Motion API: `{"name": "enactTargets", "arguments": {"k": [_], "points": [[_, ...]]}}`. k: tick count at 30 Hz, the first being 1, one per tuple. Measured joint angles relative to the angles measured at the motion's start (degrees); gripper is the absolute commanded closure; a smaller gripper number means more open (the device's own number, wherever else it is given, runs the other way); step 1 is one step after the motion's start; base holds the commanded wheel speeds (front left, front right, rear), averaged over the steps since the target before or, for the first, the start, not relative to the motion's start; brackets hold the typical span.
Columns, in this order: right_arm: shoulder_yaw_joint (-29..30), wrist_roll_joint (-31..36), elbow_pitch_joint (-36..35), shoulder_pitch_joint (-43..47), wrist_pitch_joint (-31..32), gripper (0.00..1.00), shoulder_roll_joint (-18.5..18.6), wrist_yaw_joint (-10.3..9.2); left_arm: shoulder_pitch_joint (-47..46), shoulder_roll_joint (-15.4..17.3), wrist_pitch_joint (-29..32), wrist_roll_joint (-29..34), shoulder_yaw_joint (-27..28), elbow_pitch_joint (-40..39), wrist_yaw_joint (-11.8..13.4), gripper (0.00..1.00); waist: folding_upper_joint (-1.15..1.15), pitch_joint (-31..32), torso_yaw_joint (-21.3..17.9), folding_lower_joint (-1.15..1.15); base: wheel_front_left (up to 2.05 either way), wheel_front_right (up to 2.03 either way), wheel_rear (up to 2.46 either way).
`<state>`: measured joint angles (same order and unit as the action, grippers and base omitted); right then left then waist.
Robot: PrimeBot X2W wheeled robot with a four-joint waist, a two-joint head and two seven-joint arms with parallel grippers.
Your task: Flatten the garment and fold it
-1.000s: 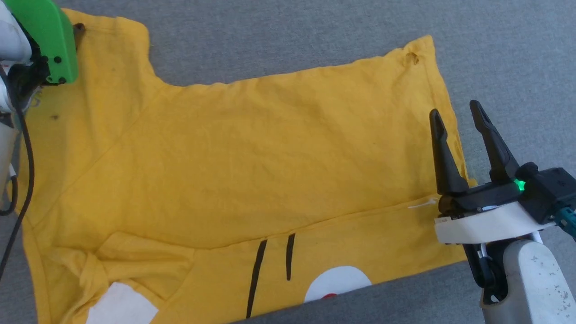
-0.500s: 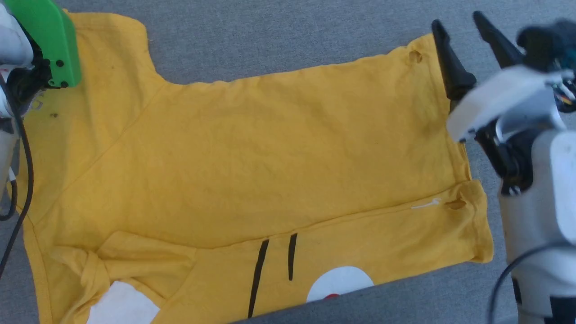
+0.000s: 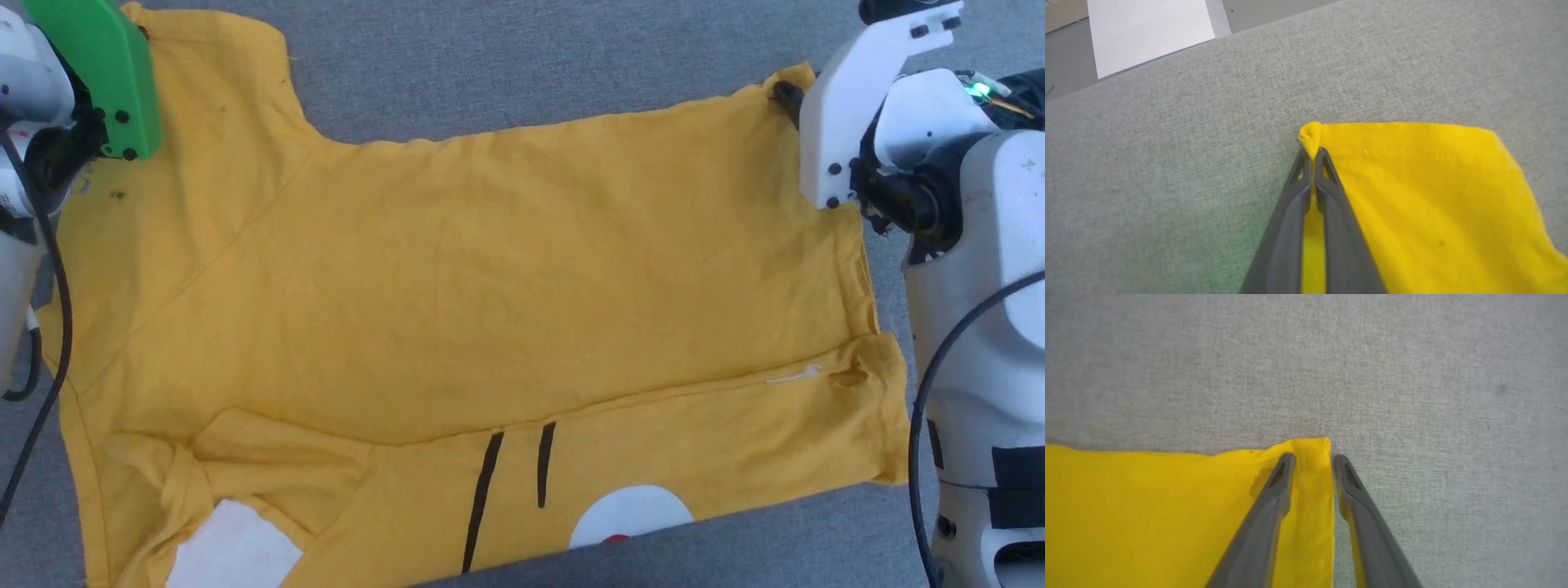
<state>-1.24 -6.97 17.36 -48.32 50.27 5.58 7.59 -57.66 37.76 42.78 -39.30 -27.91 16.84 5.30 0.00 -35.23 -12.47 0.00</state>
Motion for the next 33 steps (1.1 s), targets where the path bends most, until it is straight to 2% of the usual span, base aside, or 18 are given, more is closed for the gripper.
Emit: {"name": "enactTargets", "arguments": {"k": [1, 4, 6, 9, 13, 19, 23, 26, 33], "points": [[-0.4, 0.1, 0.0, -0.1, 0.3, 1.0, 0.2, 0.0, 0.0, 0.0, -0.6, 0.1, -0.2, 0.1, -0.3, 1.0, 0.0, 0.1, 0.1, 0.0, 0.0, 0.0, 0.0], [-1.2, 0.4, 0.0, 0.0, -0.6, 1.0, 0.9, 0.0, 0.1, -0.2, -4.7, 1.0, -0.3, 0.7, -1.1, 1.0, 0.0, 0.6, 0.3, 0.0, 0.0, 0.0, 0.0], [-1.5, 0.4, 0.1, 0.6, -3.4, 1.0, 1.4, 0.0, 0.3, -0.2, -9.1, 2.1, -0.3, 1.1, -2.1, 1.0, 0.0, 1.2, 0.5, 0.0, 0.0, 0.0, 0.0], [-2.1, 0.4, 0.0, 2.9, -10.3, 1.0, 2.3, 0.0, 2.4, -0.8, -18.3, 3.2, 0.0, 1.2, -3.1, 1.0, 0.0, 2.7, 0.9, 0.0, 0.0, 0.0, 0.0], [-2.7, 0.4, -0.2, 7.2, -22.4, 1.0, 2.9, 0.0, 8.1, -1.7, -28.8, 4.4, 0.8, 1.0, -3.2, 1.0, 0.0, 5.4, 1.4, 0.0, 0.0, 0.0, 0.0], [-4.2, -0.1, 0.1, 14.2, -36.4, 1.0, 4.3, 0.0, 19.1, -2.1, -38.8, 4.3, 2.0, -2.3, -1.8, 1.0, 0.0, 10.8, 2.6, 0.0, 0.0, 0.0, 0.0], [-4.4, -0.9, -0.5, 19.4, -42.0, 1.0, 5.9, 0.0, 27.0, -2.1, -41.5, 2.4, 2.8, -5.6, -0.1, 1.0, 0.0, 14.7, 3.8, -0.01, 0.0, 0.0, 0.0], [-4.0, -1.5, -1.3, 23.3, -44.0, 1.0, 6.9, 0.0, 33.2, -2.5, -42.8, 0.3, 3.5, -8.7, 1.4, 1.0, 0.0, 17.5, 4.8, -0.01, 0.0, 0.0, 0.0], [-1.8, -1.6, -2.5, 31.6, -42.6, 1.0, 8.9, 0.0, 46.9, -3.1, -43.5, -4.6, 4.6, -15.2, 4.4, 1.0, 0.0, 23.2, 7.5, -0.01, 0.0, 0.0, 0.0]]}}
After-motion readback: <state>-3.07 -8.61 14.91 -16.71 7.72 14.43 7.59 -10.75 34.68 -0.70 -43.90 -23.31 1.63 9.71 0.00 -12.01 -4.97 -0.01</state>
